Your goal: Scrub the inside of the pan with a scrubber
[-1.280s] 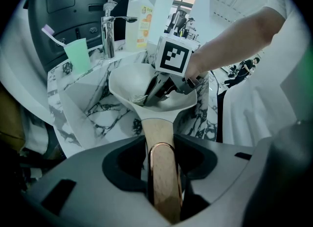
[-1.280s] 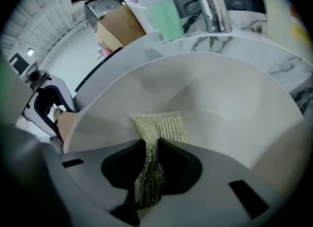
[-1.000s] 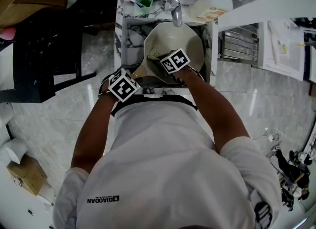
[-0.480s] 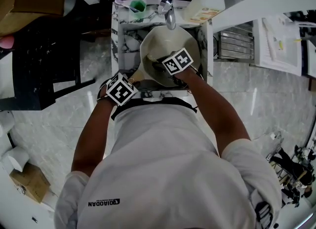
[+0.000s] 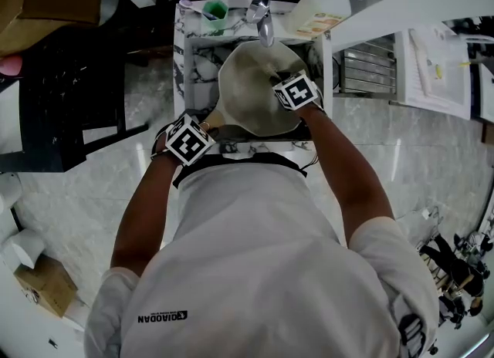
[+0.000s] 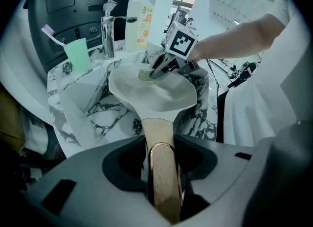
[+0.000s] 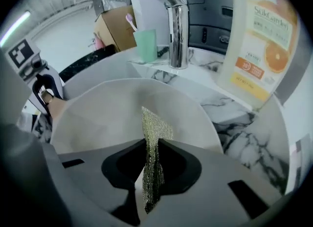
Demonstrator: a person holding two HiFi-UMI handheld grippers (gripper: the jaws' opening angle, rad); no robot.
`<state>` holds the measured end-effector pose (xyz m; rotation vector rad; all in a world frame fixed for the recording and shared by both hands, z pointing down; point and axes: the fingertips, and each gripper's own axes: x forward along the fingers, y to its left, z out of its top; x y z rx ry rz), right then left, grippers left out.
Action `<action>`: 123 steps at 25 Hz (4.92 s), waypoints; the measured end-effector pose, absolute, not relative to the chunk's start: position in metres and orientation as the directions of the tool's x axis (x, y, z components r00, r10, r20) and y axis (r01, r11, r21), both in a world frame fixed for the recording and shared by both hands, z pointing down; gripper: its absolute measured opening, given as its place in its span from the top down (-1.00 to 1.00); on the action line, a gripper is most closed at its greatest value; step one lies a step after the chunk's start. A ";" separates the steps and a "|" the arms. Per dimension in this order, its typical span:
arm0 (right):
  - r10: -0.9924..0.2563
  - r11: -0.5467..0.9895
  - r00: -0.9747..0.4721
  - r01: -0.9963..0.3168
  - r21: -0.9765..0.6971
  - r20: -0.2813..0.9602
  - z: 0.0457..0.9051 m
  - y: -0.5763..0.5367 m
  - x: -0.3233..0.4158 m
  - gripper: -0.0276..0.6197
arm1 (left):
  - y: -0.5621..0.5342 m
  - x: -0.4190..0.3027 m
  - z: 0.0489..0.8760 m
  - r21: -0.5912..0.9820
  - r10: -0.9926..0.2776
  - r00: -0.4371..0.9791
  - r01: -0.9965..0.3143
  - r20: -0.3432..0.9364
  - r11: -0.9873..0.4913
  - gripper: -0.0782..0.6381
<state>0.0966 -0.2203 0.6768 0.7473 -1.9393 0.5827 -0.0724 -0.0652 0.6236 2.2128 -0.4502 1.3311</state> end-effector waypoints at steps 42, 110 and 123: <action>0.311 0.536 -0.304 -0.727 -0.430 0.900 0.733 -0.117 0.080 0.62 | -0.065 -0.074 0.624 0.260 -0.011 0.460 -0.521 0.888 -0.813 0.25; -0.576 0.540 -0.734 -0.672 -0.507 0.360 0.453 -0.002 0.082 0.68 | 0.030 -0.034 0.440 0.154 -0.507 0.650 -0.688 0.566 -0.709 0.74; -0.694 0.501 -0.644 -0.753 -0.426 0.323 0.413 0.130 0.028 0.69 | 0.137 -0.070 0.397 0.157 -0.490 0.749 -0.604 0.446 -0.782 0.74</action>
